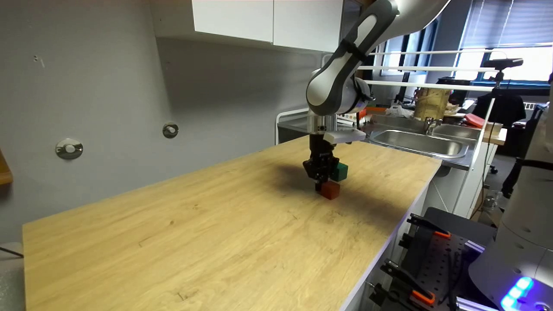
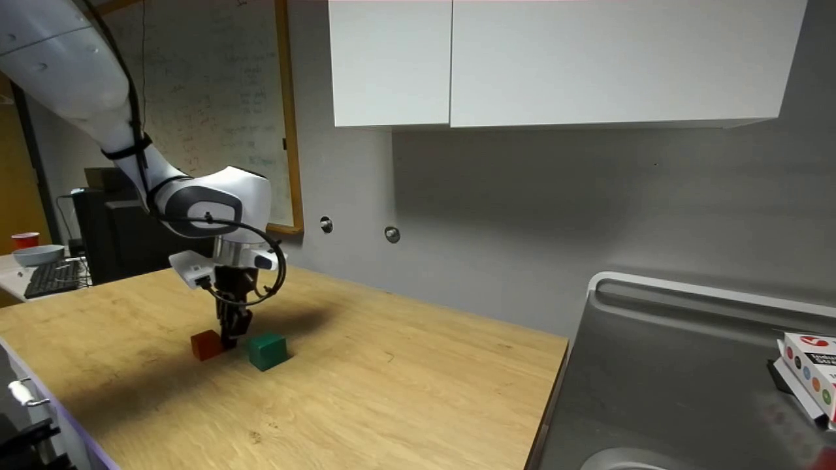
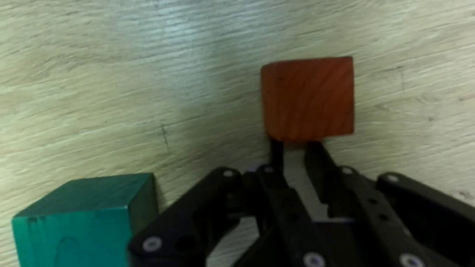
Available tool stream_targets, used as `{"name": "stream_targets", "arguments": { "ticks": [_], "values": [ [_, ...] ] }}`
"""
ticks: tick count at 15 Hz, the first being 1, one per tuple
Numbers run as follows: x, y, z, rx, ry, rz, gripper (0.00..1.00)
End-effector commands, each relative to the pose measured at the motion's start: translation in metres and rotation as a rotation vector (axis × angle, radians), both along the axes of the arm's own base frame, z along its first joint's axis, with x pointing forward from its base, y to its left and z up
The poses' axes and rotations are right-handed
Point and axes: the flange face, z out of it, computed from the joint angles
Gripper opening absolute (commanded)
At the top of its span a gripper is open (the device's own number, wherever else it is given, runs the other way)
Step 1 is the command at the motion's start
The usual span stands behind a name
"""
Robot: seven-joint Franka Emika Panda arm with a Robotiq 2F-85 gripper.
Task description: Put the orange block on the green one
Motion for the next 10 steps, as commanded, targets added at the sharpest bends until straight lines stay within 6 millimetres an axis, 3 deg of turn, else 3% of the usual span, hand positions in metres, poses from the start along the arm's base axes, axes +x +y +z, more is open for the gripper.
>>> {"name": "stream_targets", "arguments": {
  "ticks": [1, 7, 10],
  "values": [
    [-0.012, 0.002, 0.005, -0.01, 0.019, -0.013, 0.56],
    [-0.025, 0.011, 0.0, -0.014, 0.043, 0.0, 1.0],
    [-0.035, 0.014, -0.002, -0.014, 0.054, 0.002, 1.0]
  ]
}}
